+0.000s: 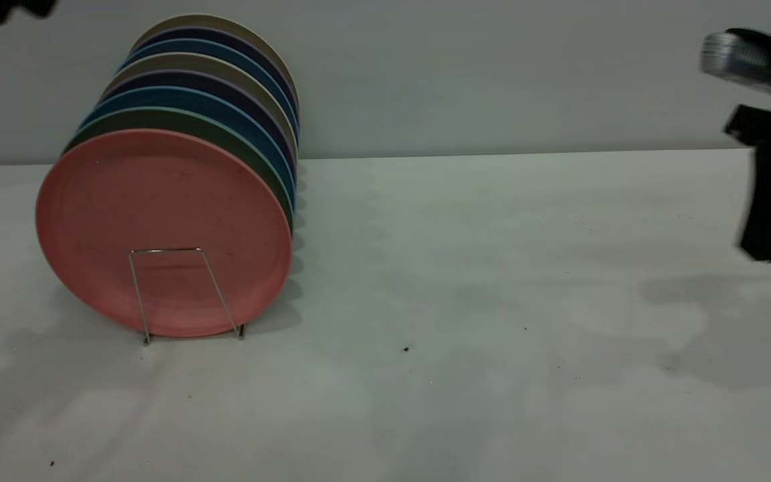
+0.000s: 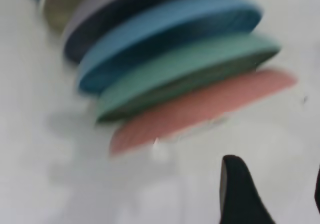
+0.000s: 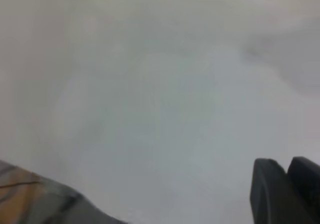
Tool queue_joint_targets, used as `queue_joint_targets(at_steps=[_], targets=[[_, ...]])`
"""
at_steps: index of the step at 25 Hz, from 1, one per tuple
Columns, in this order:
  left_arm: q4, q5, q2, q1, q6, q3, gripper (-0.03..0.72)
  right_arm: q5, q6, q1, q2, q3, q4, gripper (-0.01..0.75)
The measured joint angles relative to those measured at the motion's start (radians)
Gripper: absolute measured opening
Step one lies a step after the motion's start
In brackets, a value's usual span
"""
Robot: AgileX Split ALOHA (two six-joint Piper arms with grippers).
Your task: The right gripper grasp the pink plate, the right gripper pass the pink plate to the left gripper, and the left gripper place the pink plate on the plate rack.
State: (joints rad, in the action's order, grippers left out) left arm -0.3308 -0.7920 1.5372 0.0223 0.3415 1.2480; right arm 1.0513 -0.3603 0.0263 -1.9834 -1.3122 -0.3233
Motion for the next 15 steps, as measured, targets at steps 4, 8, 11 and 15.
queue_joint_targets(at_steps=[4, 8, 11, 15], targets=[[0.095, -0.116, -0.049, 0.0, -0.085, -0.001, 0.391, 0.106, 0.146, -0.067, 0.102, 0.0, 0.186, 0.065], [0.113, -0.171, -0.129, 0.0, -0.094, -0.04, 0.391, 0.147, 0.216, -0.16, 0.24, 0.001, 0.261, 0.066], [0.139, -0.186, -0.211, 0.0, -0.098, -0.116, 0.391, 0.153, 0.226, -0.222, 0.38, 0.001, 0.263, 0.071], [0.165, -0.191, -0.351, 0.0, -0.1, -0.243, 0.391, 0.17, 0.23, -0.278, 0.577, 0.002, 0.233, 0.093]])
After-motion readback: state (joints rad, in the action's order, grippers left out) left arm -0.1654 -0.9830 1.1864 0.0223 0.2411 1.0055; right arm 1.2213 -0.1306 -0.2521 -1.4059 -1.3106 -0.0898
